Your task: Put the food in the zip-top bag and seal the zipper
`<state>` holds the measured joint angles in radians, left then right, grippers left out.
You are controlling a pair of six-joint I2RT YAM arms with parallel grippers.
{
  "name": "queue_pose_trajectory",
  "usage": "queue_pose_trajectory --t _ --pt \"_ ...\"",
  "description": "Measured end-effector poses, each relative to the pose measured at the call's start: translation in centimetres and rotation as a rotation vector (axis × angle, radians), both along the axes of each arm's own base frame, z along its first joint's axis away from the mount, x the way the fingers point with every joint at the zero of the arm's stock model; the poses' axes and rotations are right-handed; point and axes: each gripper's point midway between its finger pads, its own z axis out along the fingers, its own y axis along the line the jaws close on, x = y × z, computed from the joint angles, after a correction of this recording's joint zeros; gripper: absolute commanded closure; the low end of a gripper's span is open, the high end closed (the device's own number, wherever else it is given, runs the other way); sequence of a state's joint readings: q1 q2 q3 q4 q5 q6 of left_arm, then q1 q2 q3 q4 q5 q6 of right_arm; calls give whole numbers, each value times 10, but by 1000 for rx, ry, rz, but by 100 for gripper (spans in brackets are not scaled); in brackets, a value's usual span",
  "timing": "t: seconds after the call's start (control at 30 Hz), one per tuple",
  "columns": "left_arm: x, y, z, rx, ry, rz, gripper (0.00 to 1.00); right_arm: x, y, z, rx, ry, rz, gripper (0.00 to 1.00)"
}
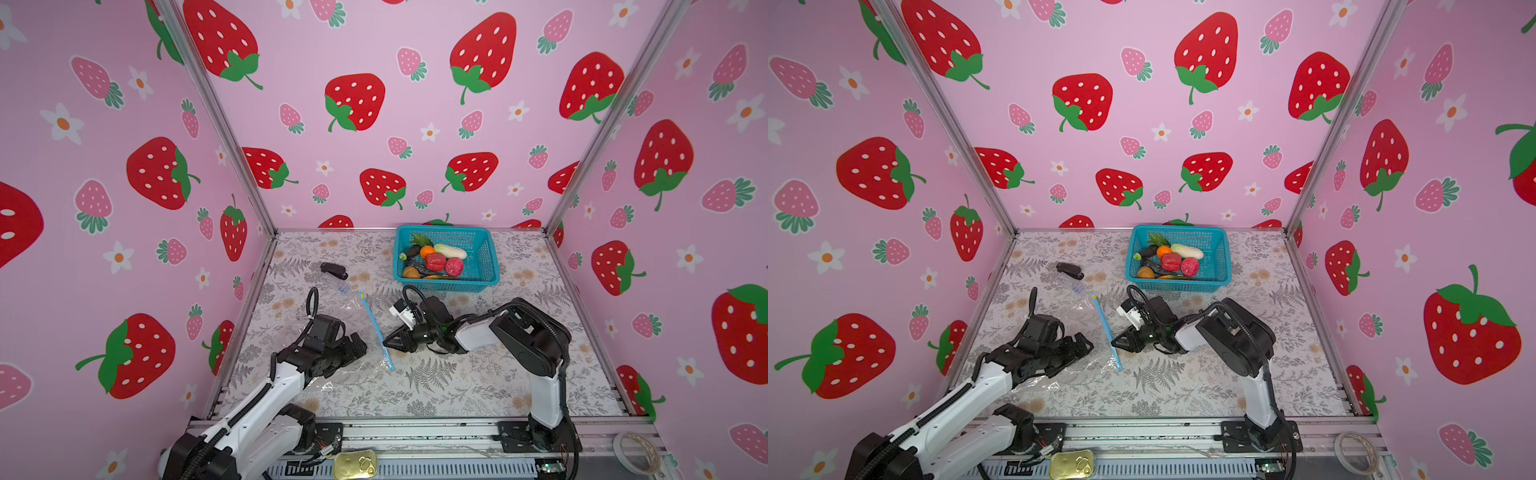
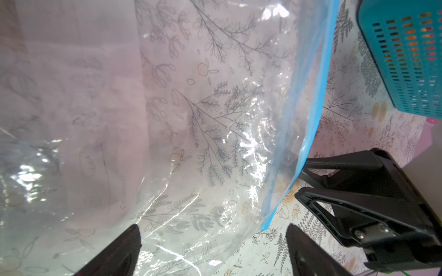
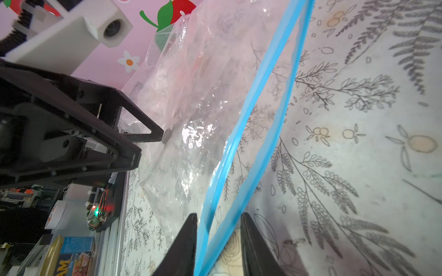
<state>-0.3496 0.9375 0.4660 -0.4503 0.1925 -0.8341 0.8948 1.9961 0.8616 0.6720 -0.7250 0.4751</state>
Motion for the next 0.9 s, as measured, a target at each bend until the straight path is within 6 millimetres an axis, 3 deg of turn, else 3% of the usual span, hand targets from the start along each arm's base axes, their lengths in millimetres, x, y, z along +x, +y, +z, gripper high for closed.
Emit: queue_pose_trajectory --t 0.27,0.57,0.9 --pt "1 0 -2 -3 -6 3 3 -10 11 9 26 -8 42 73" --pt "2 0 -3 -11 -17 5 3 -21 16 4 22 6 75 78" --pt "-1 1 -10 -9 -4 10 3 -24 18 1 27 13 87 97"
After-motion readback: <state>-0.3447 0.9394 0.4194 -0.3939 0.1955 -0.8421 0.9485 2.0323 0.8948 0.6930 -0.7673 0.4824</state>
